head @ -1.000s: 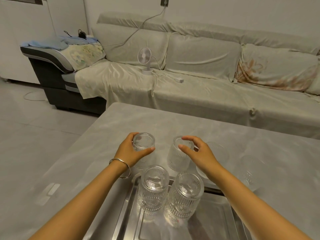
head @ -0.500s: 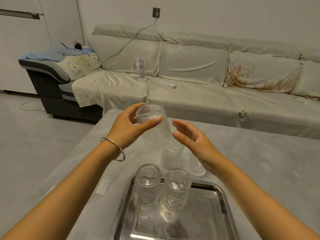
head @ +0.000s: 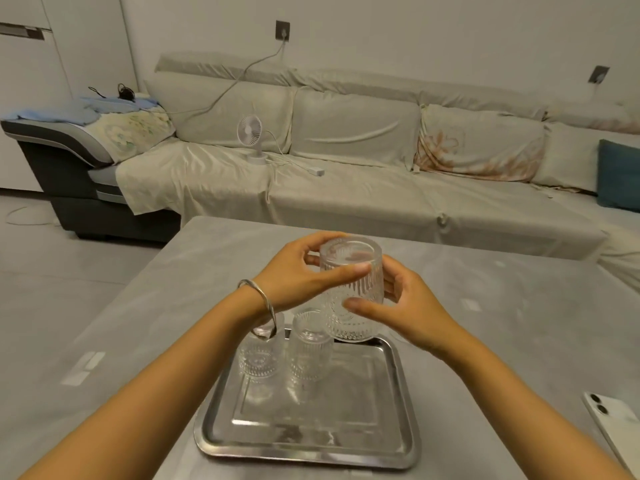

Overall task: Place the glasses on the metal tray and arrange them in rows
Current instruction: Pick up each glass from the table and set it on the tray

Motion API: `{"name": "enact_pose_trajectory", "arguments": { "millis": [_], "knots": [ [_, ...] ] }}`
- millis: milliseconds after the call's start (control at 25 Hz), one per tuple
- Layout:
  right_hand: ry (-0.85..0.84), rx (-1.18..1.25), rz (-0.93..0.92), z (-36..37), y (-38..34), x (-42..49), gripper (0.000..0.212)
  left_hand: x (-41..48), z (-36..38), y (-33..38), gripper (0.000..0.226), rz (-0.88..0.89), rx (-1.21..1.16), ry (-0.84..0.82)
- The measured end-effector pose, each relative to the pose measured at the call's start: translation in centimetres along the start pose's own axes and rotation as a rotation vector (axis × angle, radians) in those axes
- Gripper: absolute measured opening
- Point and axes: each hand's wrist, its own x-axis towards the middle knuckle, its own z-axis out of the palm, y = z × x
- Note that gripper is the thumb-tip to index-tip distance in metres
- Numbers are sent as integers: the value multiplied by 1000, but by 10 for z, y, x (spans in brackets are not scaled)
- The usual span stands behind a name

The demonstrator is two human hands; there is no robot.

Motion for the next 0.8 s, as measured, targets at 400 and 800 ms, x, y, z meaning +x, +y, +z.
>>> {"name": "enact_pose_trajectory", "arguments": {
  "millis": [400, 800],
  "knots": [
    [236, 46, 177, -13, 75, -45, 75, -10, -6, -75, 79, -94, 375, -41],
    [320, 60, 227, 16, 131, -42, 68, -11, -6, -129, 84, -74, 831, -68]
  ]
}}
